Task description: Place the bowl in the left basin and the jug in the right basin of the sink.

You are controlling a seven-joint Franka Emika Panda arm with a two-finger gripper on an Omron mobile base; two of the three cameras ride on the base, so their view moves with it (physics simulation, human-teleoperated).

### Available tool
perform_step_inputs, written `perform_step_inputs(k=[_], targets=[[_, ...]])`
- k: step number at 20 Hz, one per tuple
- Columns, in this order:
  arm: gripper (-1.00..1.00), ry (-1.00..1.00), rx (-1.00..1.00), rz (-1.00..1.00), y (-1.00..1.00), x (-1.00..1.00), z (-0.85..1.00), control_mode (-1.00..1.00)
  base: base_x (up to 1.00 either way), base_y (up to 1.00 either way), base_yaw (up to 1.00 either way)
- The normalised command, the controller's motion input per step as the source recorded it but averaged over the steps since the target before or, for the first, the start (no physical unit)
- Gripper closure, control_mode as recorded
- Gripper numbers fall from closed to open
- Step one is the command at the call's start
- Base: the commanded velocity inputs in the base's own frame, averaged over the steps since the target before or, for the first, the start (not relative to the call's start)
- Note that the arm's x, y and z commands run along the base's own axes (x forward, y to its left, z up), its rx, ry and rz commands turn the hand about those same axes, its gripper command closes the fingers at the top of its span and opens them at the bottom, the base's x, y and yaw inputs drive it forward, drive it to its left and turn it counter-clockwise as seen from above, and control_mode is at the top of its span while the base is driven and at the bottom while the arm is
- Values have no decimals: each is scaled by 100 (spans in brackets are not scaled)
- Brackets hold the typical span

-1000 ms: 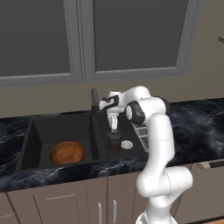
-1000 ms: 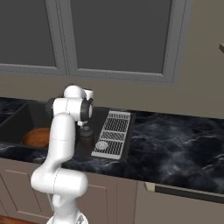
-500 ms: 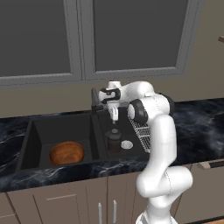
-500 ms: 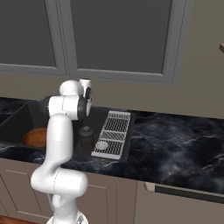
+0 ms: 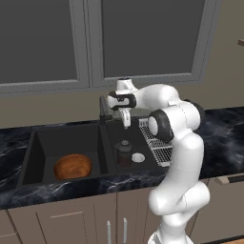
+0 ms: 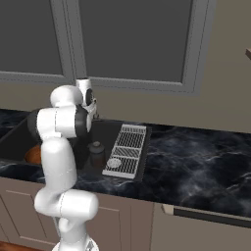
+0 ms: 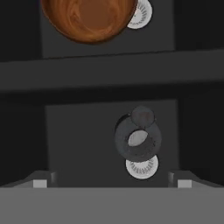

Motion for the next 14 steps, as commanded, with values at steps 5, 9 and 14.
perform_step_inputs(k=[5, 9, 14], targets=[[-100, -22, 0, -6, -6, -57, 77, -100, 0, 0, 0], [-100, -18, 0, -8, -6, -48, 77, -100, 0, 0, 0], [-100, 0, -2, -2, 0, -2, 6, -100, 0, 0, 0]])
